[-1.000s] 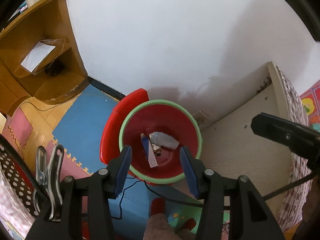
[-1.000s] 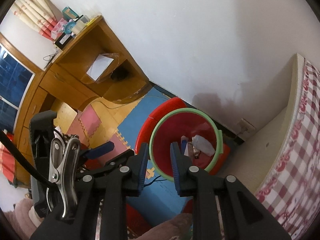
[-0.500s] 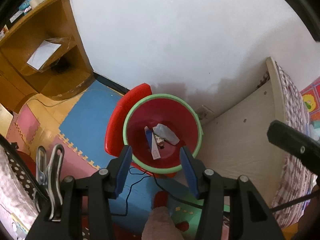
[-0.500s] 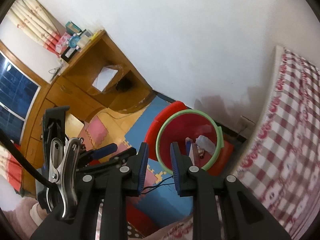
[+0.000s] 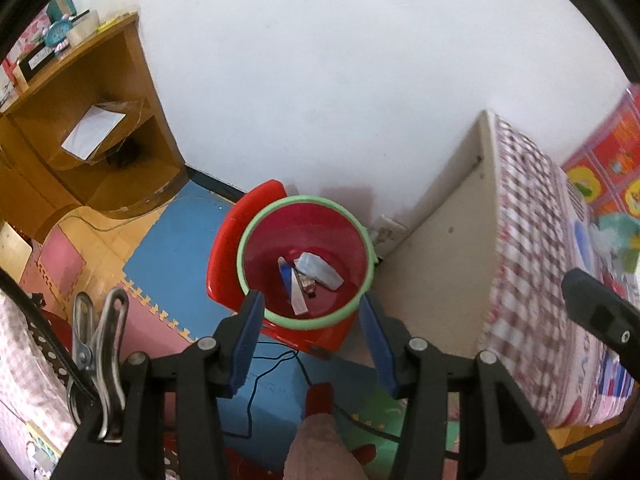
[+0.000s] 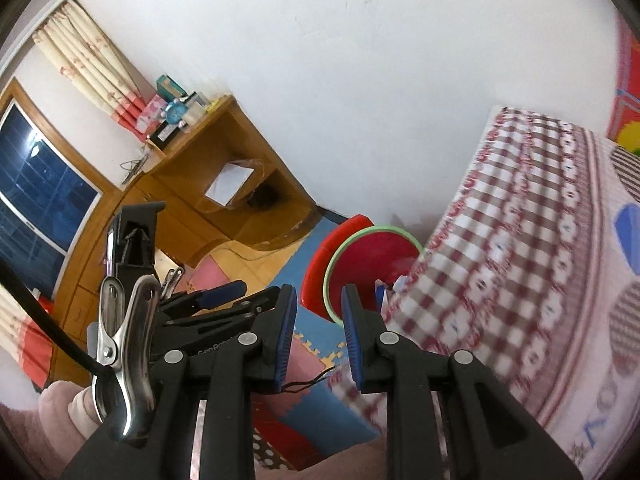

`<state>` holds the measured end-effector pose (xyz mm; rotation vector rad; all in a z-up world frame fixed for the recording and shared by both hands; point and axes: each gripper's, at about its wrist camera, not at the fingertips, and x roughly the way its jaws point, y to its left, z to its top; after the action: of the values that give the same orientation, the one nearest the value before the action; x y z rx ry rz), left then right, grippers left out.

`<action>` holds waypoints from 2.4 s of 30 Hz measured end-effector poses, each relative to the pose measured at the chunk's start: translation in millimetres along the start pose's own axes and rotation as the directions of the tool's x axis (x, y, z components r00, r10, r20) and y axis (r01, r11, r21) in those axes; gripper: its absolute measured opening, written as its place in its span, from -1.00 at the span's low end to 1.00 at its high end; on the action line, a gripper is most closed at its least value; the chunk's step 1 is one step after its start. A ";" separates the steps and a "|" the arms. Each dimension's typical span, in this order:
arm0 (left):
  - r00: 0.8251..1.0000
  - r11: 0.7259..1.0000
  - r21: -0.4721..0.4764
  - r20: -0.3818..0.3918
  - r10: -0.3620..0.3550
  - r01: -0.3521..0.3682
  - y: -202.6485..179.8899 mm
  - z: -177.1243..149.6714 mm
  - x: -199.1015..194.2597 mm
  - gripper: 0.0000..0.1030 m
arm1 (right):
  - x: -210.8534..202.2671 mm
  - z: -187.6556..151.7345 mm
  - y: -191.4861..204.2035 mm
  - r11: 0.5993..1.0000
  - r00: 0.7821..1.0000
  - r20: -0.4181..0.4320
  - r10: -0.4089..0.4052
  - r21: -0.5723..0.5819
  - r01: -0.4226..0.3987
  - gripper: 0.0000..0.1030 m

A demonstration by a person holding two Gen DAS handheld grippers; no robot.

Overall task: Collect trash
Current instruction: 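Swing both open tools back from the bucket to the bed, then grasp the white red-cuffed glove with the left tool while the right tool grasps the clear bottle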

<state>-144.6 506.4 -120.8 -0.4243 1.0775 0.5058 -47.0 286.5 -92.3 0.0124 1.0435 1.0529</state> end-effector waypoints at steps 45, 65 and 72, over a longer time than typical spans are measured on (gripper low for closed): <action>0.944 0.817 0.483 -0.068 -0.324 0.315 -326.7 -98.5 -93.9 0.02 | -273.7 -142.5 -153.9 0.900 0.912 0.185 -0.365 0.320 0.296 -0.49; 0.883 0.657 0.593 -0.256 -0.394 0.465 -457.6 -99.7 -46.0 0.02 | -295.7 -163.5 -219.1 0.816 0.875 0.087 -0.476 0.414 0.402 -0.44; 0.895 0.674 0.588 -0.272 -0.355 0.446 -491.4 -106.5 -25.6 0.02 | -304.3 -167.5 -244.4 0.818 0.883 0.067 -0.464 0.415 0.398 -0.43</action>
<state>54.8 44.4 -101.4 -0.0727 1.1716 -0.3093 -20.6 -137.3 -85.8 0.1766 1.0271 0.4072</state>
